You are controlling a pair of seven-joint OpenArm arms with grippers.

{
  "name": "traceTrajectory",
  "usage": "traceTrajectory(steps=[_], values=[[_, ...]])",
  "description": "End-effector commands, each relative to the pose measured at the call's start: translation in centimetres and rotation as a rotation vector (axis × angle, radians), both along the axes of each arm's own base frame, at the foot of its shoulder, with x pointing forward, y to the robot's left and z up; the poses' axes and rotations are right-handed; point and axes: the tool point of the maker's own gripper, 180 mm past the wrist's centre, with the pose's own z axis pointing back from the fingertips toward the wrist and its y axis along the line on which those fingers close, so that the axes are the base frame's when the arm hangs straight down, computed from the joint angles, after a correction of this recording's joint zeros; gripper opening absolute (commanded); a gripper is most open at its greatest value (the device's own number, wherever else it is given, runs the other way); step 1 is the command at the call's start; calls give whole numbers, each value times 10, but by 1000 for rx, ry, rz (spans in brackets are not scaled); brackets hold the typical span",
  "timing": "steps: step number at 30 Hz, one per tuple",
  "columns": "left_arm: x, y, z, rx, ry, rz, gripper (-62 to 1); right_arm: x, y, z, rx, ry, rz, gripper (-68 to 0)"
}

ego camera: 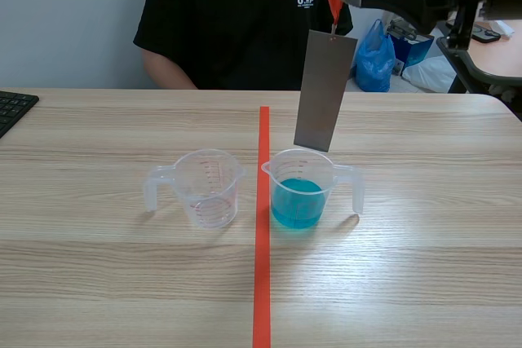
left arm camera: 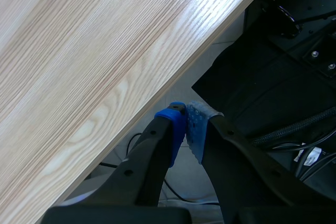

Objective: Do the redox reaction experiment.
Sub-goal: 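Lower the plate into the blue solution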

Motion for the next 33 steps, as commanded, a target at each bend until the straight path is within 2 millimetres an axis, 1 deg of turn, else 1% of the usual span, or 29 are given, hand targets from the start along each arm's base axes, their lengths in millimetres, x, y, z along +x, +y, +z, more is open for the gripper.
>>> traceTrajectory(steps=[1,7,16,28,33], values=[[5,0,4,-3,-22,-6,-582,2,3,10,41,-22,16,-658],[5,0,4,-2,-21,-5,-582,4,7,-7,63,17,43,-658],[5,0,4,-1,-21,-6,-582,17,4,-39,88,86,-1,-658],[5,0,4,-1,-21,-6,-582,30,0,-83,64,119,-66,-658],[5,0,4,-1,-20,-6,-582,33,2,-103,32,132,-85,-658]])
